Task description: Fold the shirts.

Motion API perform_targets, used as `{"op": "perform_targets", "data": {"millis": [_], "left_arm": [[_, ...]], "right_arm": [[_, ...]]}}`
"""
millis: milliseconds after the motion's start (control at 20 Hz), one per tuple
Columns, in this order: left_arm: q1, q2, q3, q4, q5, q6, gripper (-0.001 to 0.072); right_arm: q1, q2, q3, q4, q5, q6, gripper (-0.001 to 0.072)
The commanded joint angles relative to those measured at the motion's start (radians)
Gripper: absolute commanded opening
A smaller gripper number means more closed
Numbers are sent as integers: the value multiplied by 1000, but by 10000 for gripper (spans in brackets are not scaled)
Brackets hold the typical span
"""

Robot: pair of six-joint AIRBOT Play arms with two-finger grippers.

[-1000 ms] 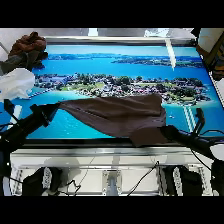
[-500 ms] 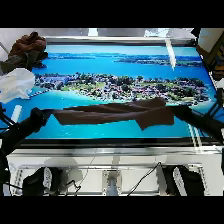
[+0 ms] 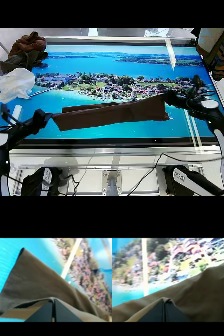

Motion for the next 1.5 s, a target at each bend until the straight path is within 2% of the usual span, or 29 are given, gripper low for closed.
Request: {"op": "perform_targets", "data": {"millis": [0,150,300,600,650,700,750,800,850,1100,1250,1300,1350,1450], "left_arm": [[-125,-138,-1,18,140,10,9],[-292,-301,0,17,307,10,9],[-377,-425,2,7,456,-4,9],[-386,-467,22,7,489,-9,12],[-386,-467,43,7,490,-9,13],[-386,-467,72,8,491,-9,49],[-386,-467,106,8,493,-9,165],[-386,-467,145,8,499,-9,259],[-386,-467,180,8,505,-9,296],[-386,-467,304,8,487,-9,297],[-386,-467,307,14,370,-8,299],[-386,-467,307,24,308,10,388],[-386,-467,307,45,243,18,509],[-384,-467,307,94,151,14,508]], "right_arm": [[62,-144,17,-10,-127,-37,27],[75,-221,17,-19,-185,-44,27],[74,-258,17,-25,-222,-51,27],[74,-260,17,-45,-232,-51,30],[74,-260,17,-45,-227,-51,67],[74,-260,17,-44,-223,-50,149],[74,-259,17,-32,-218,-50,204],[74,-259,17,-18,-214,-50,213],[74,-259,17,-8,-214,-50,214],[74,-249,17,7,-183,-51,214],[74,-209,17,2,-173,-62,214],[73,-187,17,-5,-170,-62,214],[73,-163,17,-14,-166,-62,215],[73,-96,17,-56,-165,-61,215]]}}
